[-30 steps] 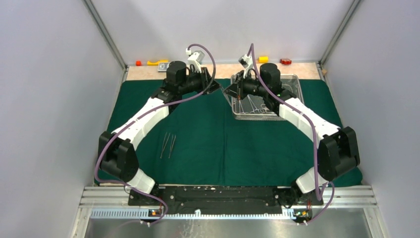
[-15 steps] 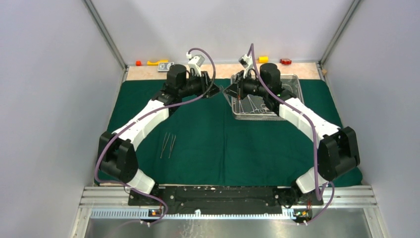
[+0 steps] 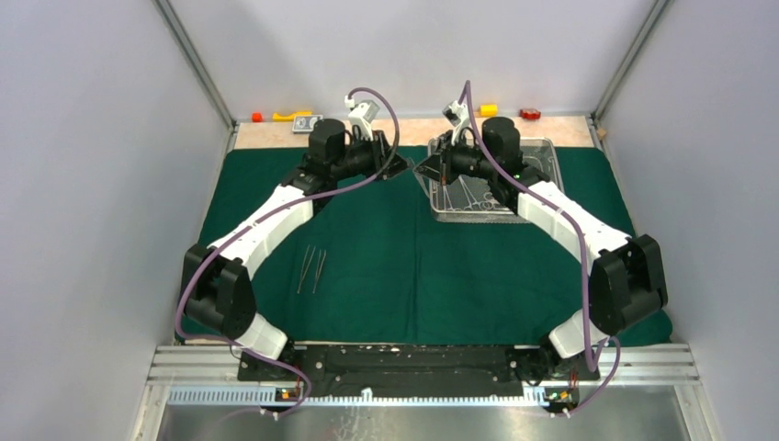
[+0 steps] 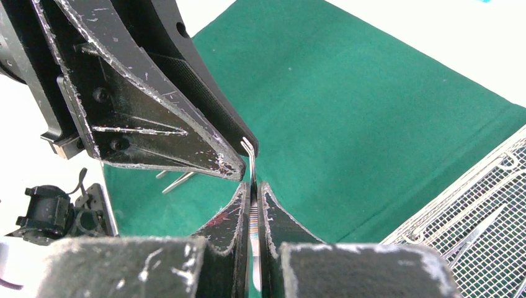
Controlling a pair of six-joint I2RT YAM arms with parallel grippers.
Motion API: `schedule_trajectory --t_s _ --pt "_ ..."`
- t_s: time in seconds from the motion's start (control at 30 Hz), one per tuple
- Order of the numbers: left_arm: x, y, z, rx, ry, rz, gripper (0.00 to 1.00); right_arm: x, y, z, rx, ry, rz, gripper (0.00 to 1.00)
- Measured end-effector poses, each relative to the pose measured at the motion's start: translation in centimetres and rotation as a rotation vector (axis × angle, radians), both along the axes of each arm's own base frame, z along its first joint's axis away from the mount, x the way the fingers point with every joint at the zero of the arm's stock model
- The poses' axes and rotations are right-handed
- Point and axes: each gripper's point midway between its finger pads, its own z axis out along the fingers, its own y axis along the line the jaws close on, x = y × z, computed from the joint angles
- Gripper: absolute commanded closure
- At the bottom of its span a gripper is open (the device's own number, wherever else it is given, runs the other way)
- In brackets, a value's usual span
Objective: Open and lay out the surgical kit
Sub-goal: Pick up the medical item from the container.
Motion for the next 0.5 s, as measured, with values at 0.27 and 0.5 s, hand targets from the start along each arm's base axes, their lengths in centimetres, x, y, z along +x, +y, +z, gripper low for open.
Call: schedule_trajectory --t_s 0.27,0.5 --pt "0.7 -0.4 0.3 -0.012 0.008 0.003 0.80 0.0 0.0 0.0 0.001 0.000 0.002 1.00" --pt "1.0 -1.0 0.0 -0.036 0.051 -0.010 0.96 0.1 -0.1 0.0 -0.001 -0.001 -0.007 1.00"
